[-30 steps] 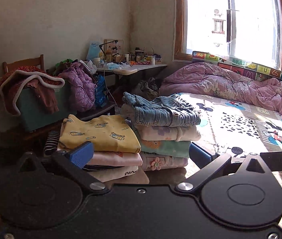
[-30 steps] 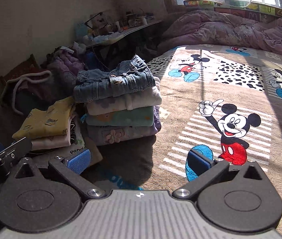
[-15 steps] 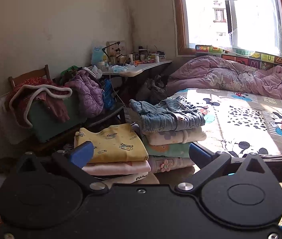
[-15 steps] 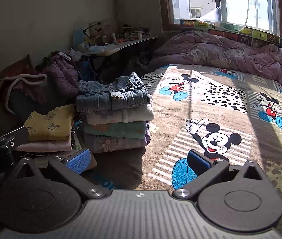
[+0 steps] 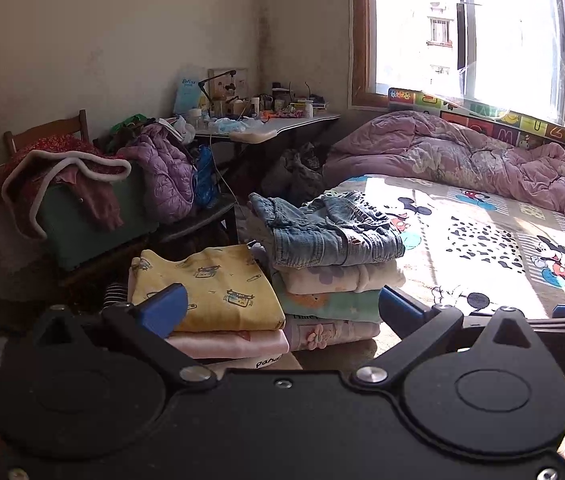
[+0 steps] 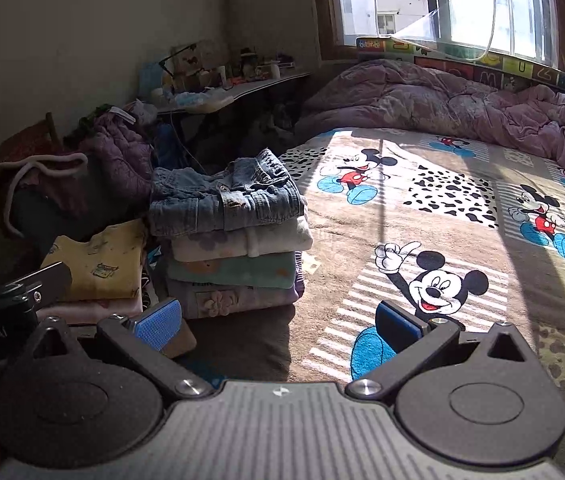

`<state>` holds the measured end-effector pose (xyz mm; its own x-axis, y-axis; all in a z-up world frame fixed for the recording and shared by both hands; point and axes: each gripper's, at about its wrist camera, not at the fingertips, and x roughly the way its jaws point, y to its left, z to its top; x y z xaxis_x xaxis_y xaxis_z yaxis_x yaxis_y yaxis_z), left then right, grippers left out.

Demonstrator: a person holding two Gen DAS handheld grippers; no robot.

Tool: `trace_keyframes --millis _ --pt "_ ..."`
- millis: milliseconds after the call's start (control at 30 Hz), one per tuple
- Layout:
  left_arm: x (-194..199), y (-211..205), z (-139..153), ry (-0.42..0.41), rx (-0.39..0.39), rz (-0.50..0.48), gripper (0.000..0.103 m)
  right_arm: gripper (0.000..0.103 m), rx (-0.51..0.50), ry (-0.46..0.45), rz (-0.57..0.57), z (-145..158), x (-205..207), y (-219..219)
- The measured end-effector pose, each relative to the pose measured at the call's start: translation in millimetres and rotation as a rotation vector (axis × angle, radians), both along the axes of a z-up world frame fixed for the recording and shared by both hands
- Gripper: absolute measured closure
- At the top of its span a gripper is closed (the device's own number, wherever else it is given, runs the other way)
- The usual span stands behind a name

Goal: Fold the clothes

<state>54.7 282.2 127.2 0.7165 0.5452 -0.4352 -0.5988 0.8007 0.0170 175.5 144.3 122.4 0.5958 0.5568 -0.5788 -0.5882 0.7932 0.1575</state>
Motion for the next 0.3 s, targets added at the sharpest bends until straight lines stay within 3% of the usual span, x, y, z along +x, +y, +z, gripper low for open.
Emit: trace_keyframes --millis 300 --pt "-4.7 4.1 -3.0 -0.012 0.015 0.027 0.000 0.001 0.003 0.006 0.003 -2.4 0.5 13.0"
